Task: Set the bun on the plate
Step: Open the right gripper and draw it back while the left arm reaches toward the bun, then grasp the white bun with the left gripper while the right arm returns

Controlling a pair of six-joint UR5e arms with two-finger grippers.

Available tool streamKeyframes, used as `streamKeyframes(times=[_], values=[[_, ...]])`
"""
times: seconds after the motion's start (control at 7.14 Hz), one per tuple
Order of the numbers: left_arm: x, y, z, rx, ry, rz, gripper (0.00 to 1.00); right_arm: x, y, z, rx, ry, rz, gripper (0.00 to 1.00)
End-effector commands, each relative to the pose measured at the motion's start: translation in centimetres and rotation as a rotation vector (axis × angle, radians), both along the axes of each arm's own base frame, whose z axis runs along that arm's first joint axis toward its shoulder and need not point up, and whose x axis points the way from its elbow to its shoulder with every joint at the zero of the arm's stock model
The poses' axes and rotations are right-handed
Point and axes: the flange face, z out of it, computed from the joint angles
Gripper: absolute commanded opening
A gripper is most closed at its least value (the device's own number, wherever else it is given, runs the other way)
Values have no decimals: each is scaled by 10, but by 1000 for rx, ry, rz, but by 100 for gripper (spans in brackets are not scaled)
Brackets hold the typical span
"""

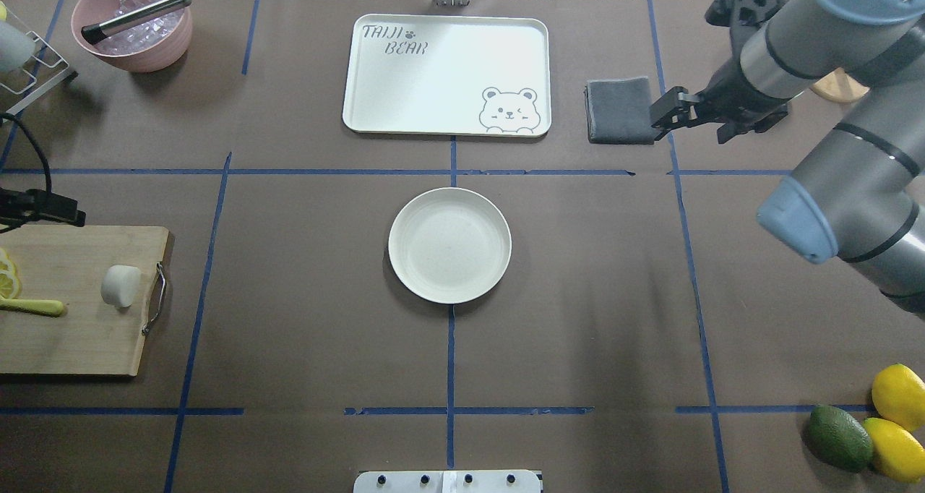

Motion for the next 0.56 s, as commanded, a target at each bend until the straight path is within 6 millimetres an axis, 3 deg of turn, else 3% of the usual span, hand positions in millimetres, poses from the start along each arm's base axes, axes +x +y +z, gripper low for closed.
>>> streamKeyframes(times=[0.0, 0.28, 0.42], values=[[62, 31, 6, -5, -28, -20, 100, 51, -9, 35, 32, 19, -40, 100], [95, 55, 14, -14, -32, -26, 100, 78, -10, 60, 50, 38, -65, 100], [96, 56, 20, -18, -43, -21, 100, 94, -11, 69, 47, 31, -71, 100]])
